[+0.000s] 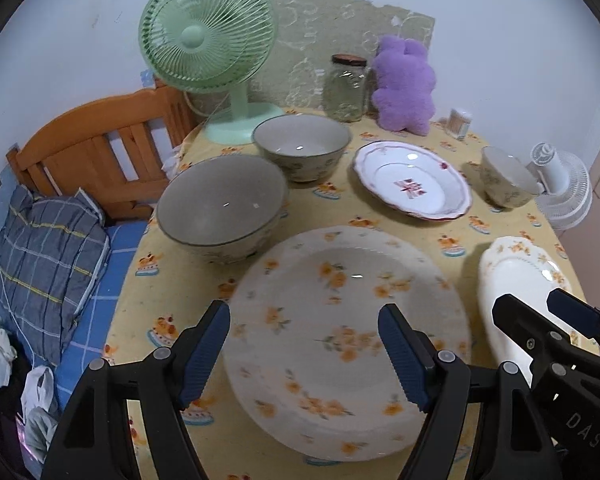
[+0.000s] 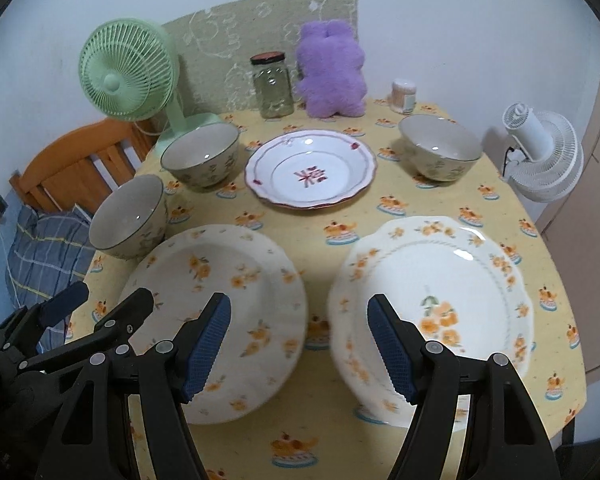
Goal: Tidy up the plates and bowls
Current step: 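Grip the rim of the beaded-rim flowered plate with both tools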
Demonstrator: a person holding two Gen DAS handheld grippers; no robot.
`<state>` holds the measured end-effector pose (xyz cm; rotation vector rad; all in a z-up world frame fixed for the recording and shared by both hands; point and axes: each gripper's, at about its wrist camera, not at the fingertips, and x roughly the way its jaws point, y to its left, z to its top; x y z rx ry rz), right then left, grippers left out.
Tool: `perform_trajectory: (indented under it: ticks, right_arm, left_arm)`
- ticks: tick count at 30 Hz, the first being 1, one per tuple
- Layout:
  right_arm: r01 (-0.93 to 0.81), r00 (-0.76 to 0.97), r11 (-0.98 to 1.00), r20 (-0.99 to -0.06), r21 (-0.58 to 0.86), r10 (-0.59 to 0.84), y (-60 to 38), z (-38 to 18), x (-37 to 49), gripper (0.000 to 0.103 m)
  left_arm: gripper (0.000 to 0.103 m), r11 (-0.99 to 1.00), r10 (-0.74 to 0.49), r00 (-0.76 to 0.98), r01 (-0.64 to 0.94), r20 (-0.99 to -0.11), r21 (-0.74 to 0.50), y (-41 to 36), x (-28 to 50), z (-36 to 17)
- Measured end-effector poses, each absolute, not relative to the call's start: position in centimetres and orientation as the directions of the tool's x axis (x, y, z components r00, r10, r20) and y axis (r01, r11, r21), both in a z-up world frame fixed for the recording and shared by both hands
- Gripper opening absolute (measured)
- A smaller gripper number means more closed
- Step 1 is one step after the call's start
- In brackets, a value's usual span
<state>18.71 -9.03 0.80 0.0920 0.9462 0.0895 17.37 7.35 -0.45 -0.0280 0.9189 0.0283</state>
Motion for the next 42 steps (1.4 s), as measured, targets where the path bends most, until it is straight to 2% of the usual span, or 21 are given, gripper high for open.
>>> perform_trajectory:
  ticks: [6,18,22,29,42]
  right_arm:
    - [-0.078,0.549,0.989,-0.823,0.125,0.147,-7.0,-1.4,20.8,0.074]
    - [-0.066,0.422,0.993,-0.898,0.102,0.12,-6.3,-6.3,25.0,0.074]
    - [-0.069,0.395,0.993,-0.911,0.099,0.118,-6.1,-7.3,25.6,0.068]
    - [-0.085,0.37,0.994,-0.925,0.062,0.09,-5.6,-8.1,26.1,0.064]
    - [-0.094,0.345,0.993,-0.934,0.069,0.097,-5.7,-8.1,24.4,0.063]
  left_arm:
    - [0.078,0.997,0.05,0.563,-0.079,-0.825,0.007,9.3,19.1,-3.0]
    - [0.076,0.995,0.053,0.474,-0.104,-0.879,0.004,10.1,22.0,-6.9]
    - [0.072,0.995,0.052,0.447,-0.1,-0.893,0.008,9.9,22.5,-7.7]
    - [0.072,0.996,0.02,0.443,-0.088,-0.896,-0.021,9.8,22.5,-8.1]
    - [0.071,0.999,0.021,0.395,-0.053,-0.918,0.0,9.7,21.7,-7.9]
